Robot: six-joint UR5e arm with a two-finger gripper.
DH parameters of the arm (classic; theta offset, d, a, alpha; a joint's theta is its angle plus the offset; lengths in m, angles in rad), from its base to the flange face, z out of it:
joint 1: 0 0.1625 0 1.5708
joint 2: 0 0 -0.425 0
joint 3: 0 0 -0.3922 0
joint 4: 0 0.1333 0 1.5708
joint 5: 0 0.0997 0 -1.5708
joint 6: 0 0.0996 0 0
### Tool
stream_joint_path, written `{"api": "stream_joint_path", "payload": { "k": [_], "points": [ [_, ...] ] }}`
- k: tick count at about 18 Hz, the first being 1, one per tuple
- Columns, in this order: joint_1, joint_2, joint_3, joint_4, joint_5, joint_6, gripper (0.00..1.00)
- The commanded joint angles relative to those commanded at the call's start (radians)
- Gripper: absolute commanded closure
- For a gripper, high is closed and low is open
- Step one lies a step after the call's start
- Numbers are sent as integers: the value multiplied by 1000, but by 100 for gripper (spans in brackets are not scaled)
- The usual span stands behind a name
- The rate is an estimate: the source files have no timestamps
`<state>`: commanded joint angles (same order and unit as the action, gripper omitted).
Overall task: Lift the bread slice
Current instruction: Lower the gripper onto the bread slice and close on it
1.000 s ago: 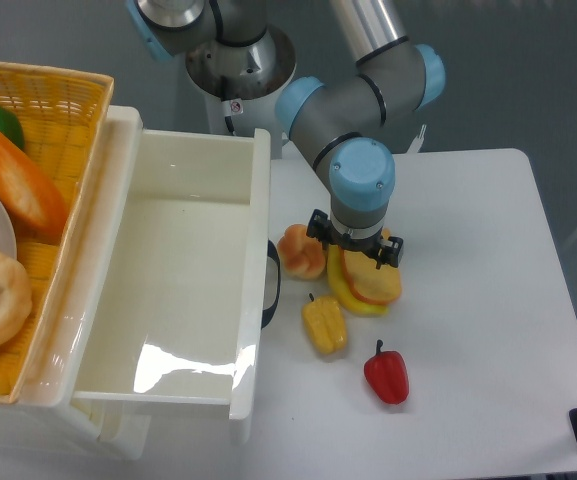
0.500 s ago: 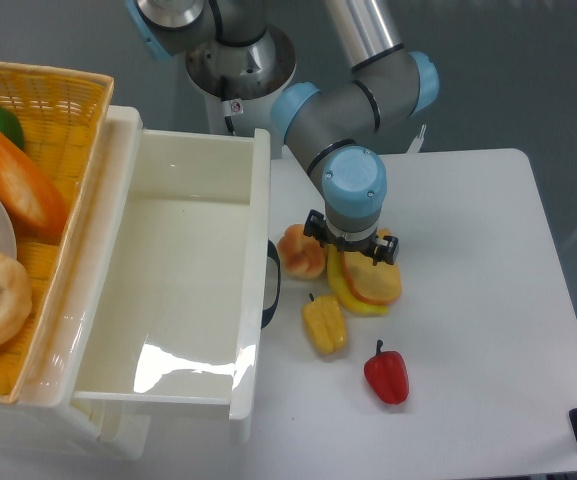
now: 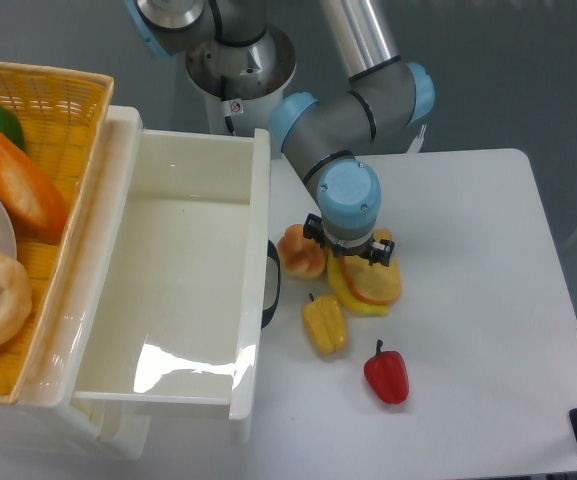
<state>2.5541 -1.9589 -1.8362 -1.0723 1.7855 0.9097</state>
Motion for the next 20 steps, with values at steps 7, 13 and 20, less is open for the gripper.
{"api": "stream_joint_path", "payload": {
  "k": [7, 13, 20],
  "points": [
    [6, 2, 8, 0, -2, 5, 34],
    [9, 2, 11, -2, -3, 12, 63],
    [12, 5, 12, -2, -3, 20, 95]
  ]
}}
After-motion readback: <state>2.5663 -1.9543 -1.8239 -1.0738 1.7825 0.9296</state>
